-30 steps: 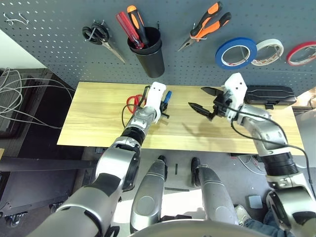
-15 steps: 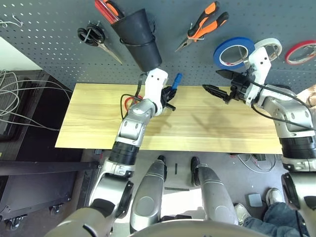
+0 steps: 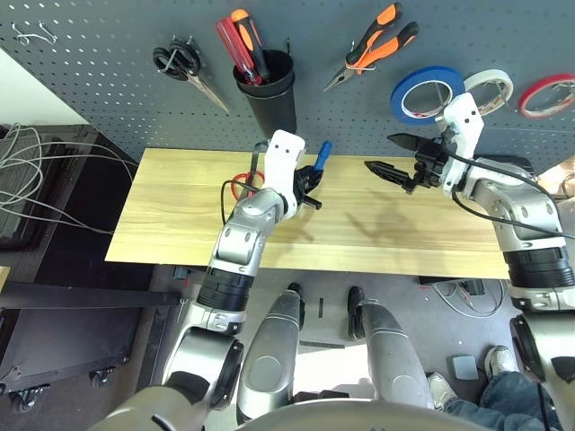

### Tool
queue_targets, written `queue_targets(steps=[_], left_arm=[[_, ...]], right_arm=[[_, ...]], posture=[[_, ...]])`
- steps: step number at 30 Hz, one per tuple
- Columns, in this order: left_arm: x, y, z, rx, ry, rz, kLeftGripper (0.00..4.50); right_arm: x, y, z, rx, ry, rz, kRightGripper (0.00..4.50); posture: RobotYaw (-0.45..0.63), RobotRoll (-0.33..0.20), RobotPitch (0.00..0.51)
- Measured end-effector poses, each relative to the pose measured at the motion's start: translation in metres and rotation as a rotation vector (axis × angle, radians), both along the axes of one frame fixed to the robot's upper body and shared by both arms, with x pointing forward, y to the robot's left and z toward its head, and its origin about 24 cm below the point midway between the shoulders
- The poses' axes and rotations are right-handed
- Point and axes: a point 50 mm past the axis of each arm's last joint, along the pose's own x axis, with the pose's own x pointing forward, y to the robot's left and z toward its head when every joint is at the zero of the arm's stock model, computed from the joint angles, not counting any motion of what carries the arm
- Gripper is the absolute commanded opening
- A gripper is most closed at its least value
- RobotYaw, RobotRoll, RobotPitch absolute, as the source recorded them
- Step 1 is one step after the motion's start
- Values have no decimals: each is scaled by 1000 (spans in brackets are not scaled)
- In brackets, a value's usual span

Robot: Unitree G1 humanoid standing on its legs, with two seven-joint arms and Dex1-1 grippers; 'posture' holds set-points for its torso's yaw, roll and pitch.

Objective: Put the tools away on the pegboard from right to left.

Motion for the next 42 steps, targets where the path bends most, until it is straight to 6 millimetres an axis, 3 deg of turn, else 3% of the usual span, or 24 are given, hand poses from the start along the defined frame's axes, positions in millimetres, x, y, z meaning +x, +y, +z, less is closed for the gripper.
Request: queue_targets(steps=[9,14,20,27,35,42], left_arm=[[-8,-9,18,-65,-185,-144,564],[-19,-8,67,-109,-396,-254,564],[-25,-5,94,-229,-491,-281,564],[-22,7,158,-422,-656,-224,564],[-28,14,208,-538,-793,-181,564],[-15,40,208,-489,-867,2,564]], right_arm=[[-2,-5,-1,-30,-9,6,4500],[-3,-8,0,-59,-12,22,4500],[-3,0,0,-44,-15,53,4500],[-5,22,9,-6,-45,153,4500],[-4,52,36,106,-133,233,4500],[-1,60,53,198,-191,212,4500]], posture=[[105,0,348],[114,0,343],[122,0,333],[132,0,322],[142,0,311],[144,0,311]])
